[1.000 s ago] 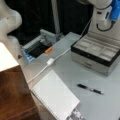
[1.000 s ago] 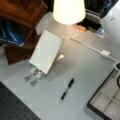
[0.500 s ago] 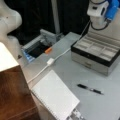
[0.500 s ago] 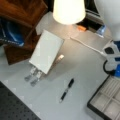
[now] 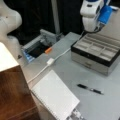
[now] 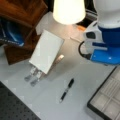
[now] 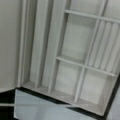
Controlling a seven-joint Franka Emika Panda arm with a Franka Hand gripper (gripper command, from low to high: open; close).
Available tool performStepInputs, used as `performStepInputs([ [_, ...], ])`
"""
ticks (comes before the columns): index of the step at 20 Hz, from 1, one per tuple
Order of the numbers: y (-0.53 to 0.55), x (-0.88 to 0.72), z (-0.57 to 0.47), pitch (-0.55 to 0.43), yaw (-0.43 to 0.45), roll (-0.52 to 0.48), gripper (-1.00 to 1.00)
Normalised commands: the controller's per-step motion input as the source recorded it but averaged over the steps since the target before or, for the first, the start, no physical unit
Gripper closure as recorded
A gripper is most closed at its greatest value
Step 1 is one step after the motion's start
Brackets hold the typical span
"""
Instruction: Open the box. Pick up the pen. Place the pen in the box. Pick up the book. Place the book on the shelf.
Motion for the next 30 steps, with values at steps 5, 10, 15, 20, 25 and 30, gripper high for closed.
performStepInputs([
  [5,-0.40,0.18,0.00,0.063,0.206,-0.275,-1.00],
  [10,-0.45,0.16,-0.19,-0.030,0.169,-0.339,-1.00],
  [15,-0.45,0.09,-0.36,-0.054,0.124,-0.272,-1.00],
  [20,-0.23,-0.13,-0.40,-0.081,0.046,-0.237,-1.00],
  [25,-0.08,-0.14,-0.38,-0.161,0.208,-0.194,-1.00],
  [30,-0.02,-0.05,-0.46,-0.154,0.372,-0.105,-1.00],
])
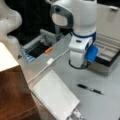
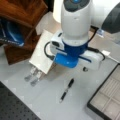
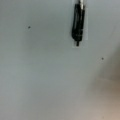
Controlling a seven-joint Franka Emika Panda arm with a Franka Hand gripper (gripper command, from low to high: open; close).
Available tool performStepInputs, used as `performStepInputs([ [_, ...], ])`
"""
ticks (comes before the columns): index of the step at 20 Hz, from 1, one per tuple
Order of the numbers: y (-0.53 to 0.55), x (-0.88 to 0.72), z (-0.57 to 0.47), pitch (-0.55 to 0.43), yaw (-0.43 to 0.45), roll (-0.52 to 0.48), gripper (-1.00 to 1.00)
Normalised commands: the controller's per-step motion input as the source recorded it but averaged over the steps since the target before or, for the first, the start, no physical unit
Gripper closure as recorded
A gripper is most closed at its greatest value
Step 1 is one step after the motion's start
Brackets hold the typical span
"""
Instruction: Open the box. Pick up the pen. Place the pen in the box. Pick up the book. Place the book on the shelf.
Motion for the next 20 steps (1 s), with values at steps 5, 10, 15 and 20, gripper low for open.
performStepInputs([
  [5,0.04,0.14,-0.37,-0.124,0.441,-0.173,-1.00],
  [10,0.00,0.23,-0.13,0.020,0.478,-0.066,-1.00],
  [15,-0.05,0.31,0.03,0.162,0.480,0.001,-1.00],
  [20,-0.04,0.42,0.03,0.230,0.349,0.028,-1.00],
])
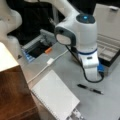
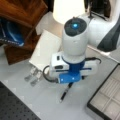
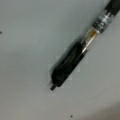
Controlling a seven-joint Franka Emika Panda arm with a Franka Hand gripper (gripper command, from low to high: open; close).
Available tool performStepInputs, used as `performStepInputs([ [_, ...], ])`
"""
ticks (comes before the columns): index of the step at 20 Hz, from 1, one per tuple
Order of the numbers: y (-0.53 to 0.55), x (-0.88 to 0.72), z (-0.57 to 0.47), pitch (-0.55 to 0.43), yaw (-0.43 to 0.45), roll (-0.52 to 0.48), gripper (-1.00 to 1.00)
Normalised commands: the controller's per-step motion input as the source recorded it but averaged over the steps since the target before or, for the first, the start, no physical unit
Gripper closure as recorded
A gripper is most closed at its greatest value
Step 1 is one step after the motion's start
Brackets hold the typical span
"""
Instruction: Open the box. Pick up the pen. Place the pen in the box. Pick up the book. Place the book on the shelf.
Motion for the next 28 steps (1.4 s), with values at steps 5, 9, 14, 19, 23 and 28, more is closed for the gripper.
performStepInputs([
  [5,-0.05,0.48,-0.02,0.251,0.230,0.062,-1.00],
  [9,-0.11,0.48,-0.05,0.216,0.158,0.070,-1.00],
  [14,-0.16,0.41,-0.07,0.217,0.089,0.052,-1.00],
  [19,-0.13,0.34,-0.03,0.204,0.084,0.029,-1.00],
  [23,-0.08,0.28,0.03,0.175,0.073,-0.019,-1.00],
  [28,-0.01,0.17,0.02,0.168,0.028,-0.059,-1.00],
])
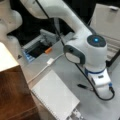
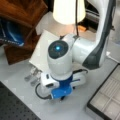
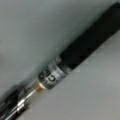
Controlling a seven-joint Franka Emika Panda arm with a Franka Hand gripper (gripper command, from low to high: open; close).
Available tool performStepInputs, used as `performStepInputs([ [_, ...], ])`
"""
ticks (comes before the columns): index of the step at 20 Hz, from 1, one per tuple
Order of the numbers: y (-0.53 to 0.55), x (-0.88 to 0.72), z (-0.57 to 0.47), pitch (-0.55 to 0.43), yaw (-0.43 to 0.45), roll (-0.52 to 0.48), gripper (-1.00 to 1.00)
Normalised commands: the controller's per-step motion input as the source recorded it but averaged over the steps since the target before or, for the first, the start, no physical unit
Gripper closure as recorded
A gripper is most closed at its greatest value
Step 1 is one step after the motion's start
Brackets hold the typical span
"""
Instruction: Open the box. Pick up the pen. Place the pen in the box. Pick up the book. Place the book on the shelf.
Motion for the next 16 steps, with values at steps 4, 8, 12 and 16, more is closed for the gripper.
performStepInputs([
  [4,0.01,0.13,-0.03,0.156,0.018,-0.057,-1.00],
  [8,0.00,0.14,-0.02,0.124,0.005,-0.063,-1.00],
  [12,-0.01,0.10,-0.02,0.093,-0.005,-0.070,-1.00],
  [16,0.00,0.07,-0.04,0.040,-0.015,-0.095,-1.00],
])
